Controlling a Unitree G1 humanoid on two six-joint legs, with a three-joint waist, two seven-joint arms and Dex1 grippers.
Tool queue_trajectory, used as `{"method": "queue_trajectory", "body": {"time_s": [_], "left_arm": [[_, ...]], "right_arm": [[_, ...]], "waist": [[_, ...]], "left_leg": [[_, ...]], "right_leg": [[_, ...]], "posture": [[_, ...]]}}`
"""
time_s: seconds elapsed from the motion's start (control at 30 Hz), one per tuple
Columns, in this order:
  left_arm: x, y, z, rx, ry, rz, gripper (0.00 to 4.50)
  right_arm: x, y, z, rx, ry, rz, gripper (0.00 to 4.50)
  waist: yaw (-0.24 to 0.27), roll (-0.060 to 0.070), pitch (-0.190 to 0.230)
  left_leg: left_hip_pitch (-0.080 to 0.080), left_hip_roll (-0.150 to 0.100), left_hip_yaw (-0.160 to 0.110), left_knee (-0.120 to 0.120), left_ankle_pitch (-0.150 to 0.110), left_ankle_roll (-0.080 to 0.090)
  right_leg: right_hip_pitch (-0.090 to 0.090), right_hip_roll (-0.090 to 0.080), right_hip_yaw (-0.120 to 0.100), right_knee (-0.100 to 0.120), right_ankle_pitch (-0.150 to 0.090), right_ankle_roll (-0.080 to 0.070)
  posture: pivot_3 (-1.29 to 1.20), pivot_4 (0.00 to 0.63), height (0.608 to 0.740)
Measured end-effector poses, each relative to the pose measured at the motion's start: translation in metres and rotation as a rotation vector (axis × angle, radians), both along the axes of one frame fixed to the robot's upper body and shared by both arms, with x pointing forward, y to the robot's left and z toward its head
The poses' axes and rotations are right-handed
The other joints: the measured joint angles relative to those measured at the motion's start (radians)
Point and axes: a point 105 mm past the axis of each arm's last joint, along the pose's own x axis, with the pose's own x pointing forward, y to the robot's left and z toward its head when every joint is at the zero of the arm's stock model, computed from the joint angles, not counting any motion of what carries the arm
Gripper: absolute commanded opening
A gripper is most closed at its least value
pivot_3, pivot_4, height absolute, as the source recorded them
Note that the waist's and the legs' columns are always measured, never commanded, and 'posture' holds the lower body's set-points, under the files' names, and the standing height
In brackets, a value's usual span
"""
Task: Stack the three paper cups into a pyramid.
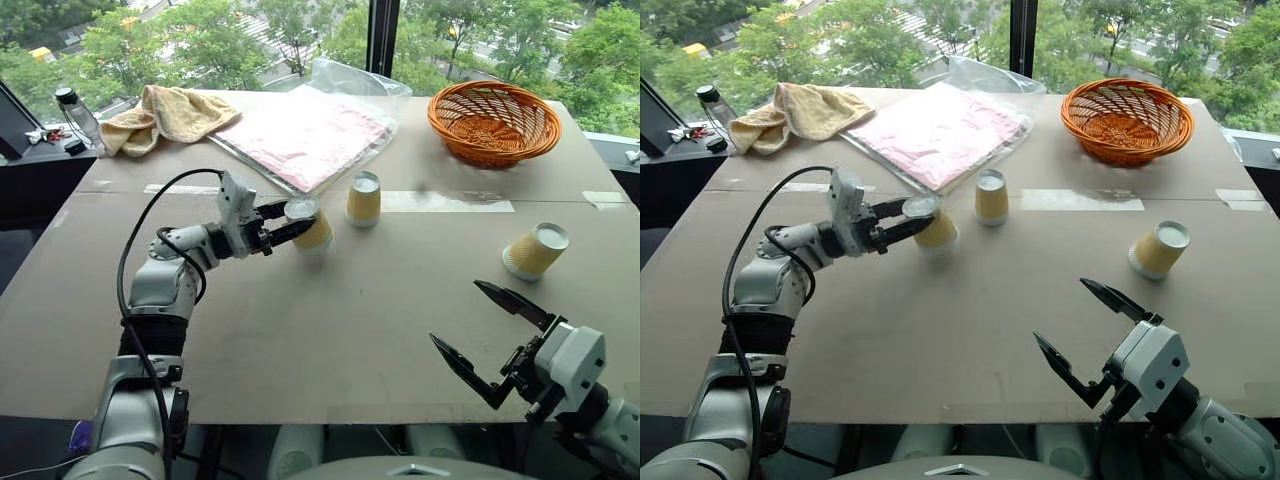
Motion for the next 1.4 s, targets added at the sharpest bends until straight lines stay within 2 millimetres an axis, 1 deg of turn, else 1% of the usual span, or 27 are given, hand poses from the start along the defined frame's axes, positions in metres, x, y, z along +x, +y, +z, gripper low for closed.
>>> {"method": "queue_trajectory", "body": {"time_s": [0.07, 0.13, 0.33, 0.43, 0.5, 0.53, 0.57, 0.6, 0.67, 0.73, 0.8, 0.87, 0.93, 0.97, 1.03, 1.13, 1.3, 1.4], "left_arm": [[-0.009, -0.007, -0.005, 0.017, 0.007, -0.056, 2.37], [-0.014, -0.013, -0.011, 0.032, 0.017, -0.077, 2.37], [-0.009, -0.016, -0.013, 0.065, -0.026, -0.031, 2.37], [-0.011, -0.014, -0.02, 0.099, -0.03, -0.02, 2.37], [-0.013, -0.014, -0.022, 0.105, -0.031, -0.036, 3.38], [-0.014, -0.013, -0.023, 0.111, -0.028, -0.042, 3.57], [-0.015, -0.011, -0.026, 0.121, -0.019, -0.041, 4.09], [-0.017, -0.009, -0.029, 0.129, -0.01, -0.039, 4.42], [-0.018, -0.007, -0.033, 0.136, -0.002, -0.032, 4.48], [-0.017, -0.005, -0.03, 0.125, -0.009, -0.017, 4.48], [-0.015, -0.002, -0.024, 0.094, -0.013, 0.006, 4.48], [-0.022, 0.001, -0.009, 0.01, -0.018, -0.001, 4.48], [-0.027, 0.002, -0.003, -0.014, -0.017, -0.015, 4.48], [-0.032, 0.004, -0.001, -0.023, -0.011, -0.026, 4.48], [-0.045, 0.007, 0.004, -0.031, 0.002, -0.055, 4.48], [-0.056, 0.008, 0.009, -0.05, 0.015, -0.076, 4.48], [-0.072, -0.004, 0.018, -0.062, 0.009, -0.139, 4.48], [-0.082, -0.011, 0.019, -0.061, 0.015, -0.168, 4.48]], "right_arm": [[0.0, 0.001, -0.001, 0.002, 0.002, 0.002, 4.5], [0.0, 0.002, -0.002, -0.004, 0.003, 0.0, 4.5], [-0.003, -0.001, -0.007, -0.02, 0.03, -0.024, 4.5], [-0.004, -0.001, -0.008, -0.024, 0.037, -0.029, 4.5], [-0.004, -0.001, -0.008, -0.025, 0.035, -0.035, 4.5], [-0.004, -0.002, -0.008, -0.02, 0.033, -0.046, 4.5], [-0.003, -0.003, -0.008, -0.013, 0.031, -0.057, 4.5], [-0.003, -0.004, -0.008, -0.011, 0.032, -0.065, 4.5], [0.0, -0.007, -0.005, 0.001, 0.015, -0.103, 4.5], [0.005, -0.01, -0.004, 0.002, 0.007, -0.133, 4.5], [0.015, -0.018, -0.002, 0.002, -0.003, -0.197, 4.5], [0.033, -0.034, 0.006, 0.008, -0.046, -0.31, 4.5], [0.043, -0.043, 0.01, 0.003, -0.066, -0.365, 4.5], [0.052, -0.052, 0.013, -0.007, -0.084, -0.418, 4.5], [0.074, -0.081, 0.018, -0.015, -0.105, -0.571, 4.5], [0.093, -0.109, 0.014, -0.041, -0.068, -0.693, 4.5], [0.115, -0.13, -0.002, -0.021, 0.037, -0.77, 4.5], [0.126, -0.14, -0.01, 0.014, 0.1, -0.802, 4.5]], "waist": [[0.002, 0.001, 0.0], [0.007, 0.001, 0.0], [0.006, 0.001, 0.0], [0.002, 0.001, 0.0], [0.004, 0.001, 0.0], [0.004, 0.001, 0.0], [0.004, 0.001, 0.0], [0.004, 0.001, 0.0], [0.005, 0.001, 0.001], [0.005, 0.001, 0.0], [0.005, 0.0, 0.001], [0.003, 0.0, 0.001], [0.001, 0.0, 0.001], [-0.001, 0.0, 0.001], [0.001, 0.002, 0.002], [0.01, 0.003, 0.002], [0.003, 0.004, 0.003], [0.0, 0.005, 0.004]], "left_leg": [[0.0, 0.0, 0.0, 0.0, 0.0, 0.0], [0.001, 0.0, 0.0, 0.001, 0.0, 0.0], [0.0, 0.0, 0.0, 0.001, 0.0, 0.0], [0.0, 0.0, 0.0, 0.0, 0.0, 0.0], [0.0, 0.0, 0.0, 0.0, 0.0, 0.0], [0.0, 0.0, 0.0, 0.0, 0.0, 0.0], [0.0, 0.0, 0.0, 0.0, 0.0, 0.0], [0.0, 0.0, 0.0, 0.0, 0.0, 0.0], [0.0, 0.0, 0.0, 0.0, 0.0, 0.0], [0.0, 0.0, 0.0, 0.0, 0.0, 0.0], [0.0, 0.0, 0.0, 0.001, 0.0, 0.0], [0.0, 0.0, 0.0, 0.0, 0.0, 0.0], [0.0, 0.0, 0.0, 0.0, 0.0, 0.0], [0.0, 0.0, 0.0, 0.0, 0.0, 0.0], [0.0, 0.0, 0.0, 0.0, 0.0, 0.0], [0.0, 0.0, 0.0, -0.001, 0.0, 0.0], [0.0, 0.0, 0.001, -0.001, 0.0, 0.0], [0.0, 0.0, 0.001, -0.002, 0.0, 0.0]], "right_leg": [[0.0, 0.0, 0.0, 0.0, 0.0, 0.0], [0.0, 0.0, -0.001, 0.0, -0.001, 0.002], [0.0, 0.0, 0.0, 0.0, -0.001, 0.002], [0.0, 0.0, 0.0, 0.0, -0.001, 0.002], [0.0, 0.0, 0.0, 0.0, -0.001, 0.002], [0.0, 0.0, 0.0, 0.0, -0.002, 0.002], [0.0, 0.0, 0.0, 0.0, -0.002, 0.002], [0.0, 0.0, 0.0, 0.0, -0.002, 0.002], [0.0, 0.0, 0.0, 0.0, -0.002, 0.002], [0.0, 0.0, 0.0, 0.0, -0.002, 0.002], [0.0, 0.0, 0.0, 0.0, -0.001, 0.002], [0.0, 0.0, 0.0, 0.0, -0.001, 0.0], [0.0, 0.0, 0.0, 0.0, 0.0, 0.0], [0.0, 0.0, 0.0, 0.0, 0.0, 0.0], [-0.001, 0.0, 0.0, 0.0, 0.0, -0.001], [-0.001, 0.0, 0.0, 0.0, 0.0, -0.001], [-0.001, 0.0, 0.001, -0.001, 0.0, -0.001], [-0.001, 0.0, 0.001, -0.001, 0.0, -0.001]], "posture": [[0.0, 0.15, 0.74], [0.0, 0.15, 0.74], [0.0, 0.15, 0.74], [0.0, 0.15, 0.74], [0.0, 0.15, 0.74], [0.0, 0.15, 0.74], [0.0, 0.15, 0.74], [0.0, 0.15, 0.74], [0.0, 0.15, 0.74], [0.0, 0.15, 0.74], [0.0, 0.15, 0.74], [0.0, 0.15, 0.74], [0.0, 0.15, 0.74], [0.0, 0.15, 0.74], [0.0, 0.15, 0.74], [0.0, 0.15, 0.74], [0.0, 0.15, 0.74], [0.0, 0.15, 0.74]]}}
